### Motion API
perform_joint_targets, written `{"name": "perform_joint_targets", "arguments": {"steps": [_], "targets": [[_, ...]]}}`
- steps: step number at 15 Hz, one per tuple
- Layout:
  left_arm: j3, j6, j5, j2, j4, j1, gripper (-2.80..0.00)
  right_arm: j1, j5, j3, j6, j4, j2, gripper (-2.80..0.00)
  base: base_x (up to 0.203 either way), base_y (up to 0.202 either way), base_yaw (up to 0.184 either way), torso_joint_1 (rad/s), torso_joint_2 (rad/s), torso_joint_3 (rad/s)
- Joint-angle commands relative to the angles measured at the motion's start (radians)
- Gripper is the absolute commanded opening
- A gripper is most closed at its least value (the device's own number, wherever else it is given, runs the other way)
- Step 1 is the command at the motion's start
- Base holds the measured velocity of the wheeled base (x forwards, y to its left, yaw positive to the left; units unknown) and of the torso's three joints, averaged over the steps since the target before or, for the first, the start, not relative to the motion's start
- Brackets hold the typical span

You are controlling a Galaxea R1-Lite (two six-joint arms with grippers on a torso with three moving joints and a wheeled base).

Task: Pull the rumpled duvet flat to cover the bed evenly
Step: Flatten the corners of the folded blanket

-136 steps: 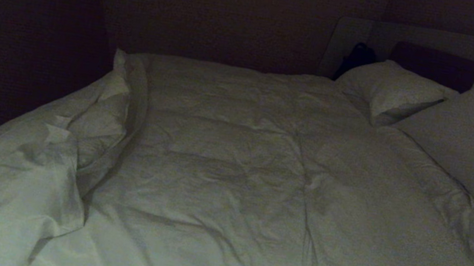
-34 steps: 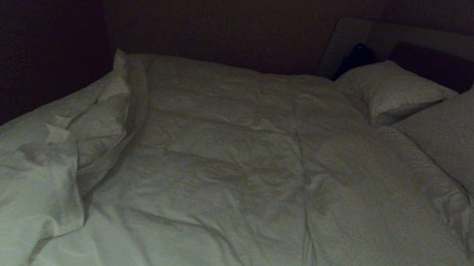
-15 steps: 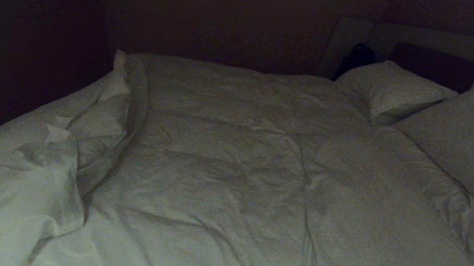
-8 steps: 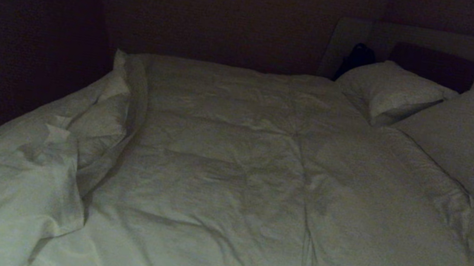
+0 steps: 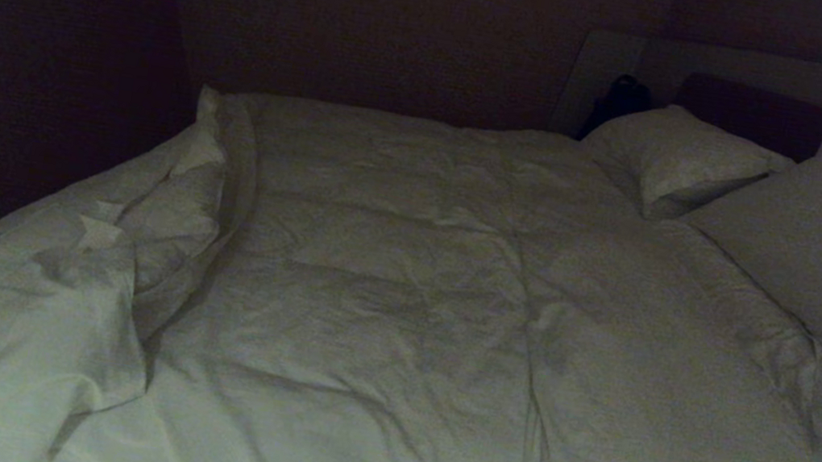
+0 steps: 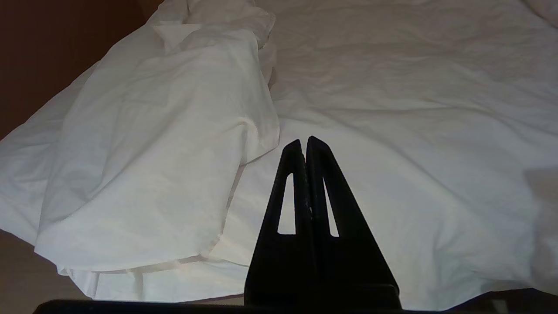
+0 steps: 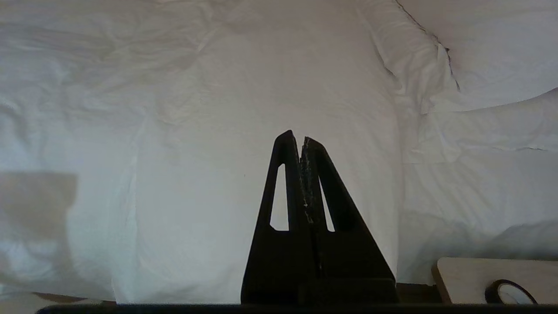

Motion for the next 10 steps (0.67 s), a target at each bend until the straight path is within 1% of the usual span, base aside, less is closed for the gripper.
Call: {"name": "perform_joint_targets", "arguments": {"steps": [1,10], "targets": [[0.000,0.001,0.000,0.000,0.000,0.000,-2.80,0.000,-0.001,0.000,-0.002,0.000,0.001,-2.80,0.000,0.000,0.000,0.000,0.00,0.000],[0.000,0.001,0.000,0.000,0.000,0.000,-2.80,0.000,-0.001,0.001,-0.001,-0.003,0.001,-2.80,0.000,0.000,0.000,0.000,0.00,0.000]]}}
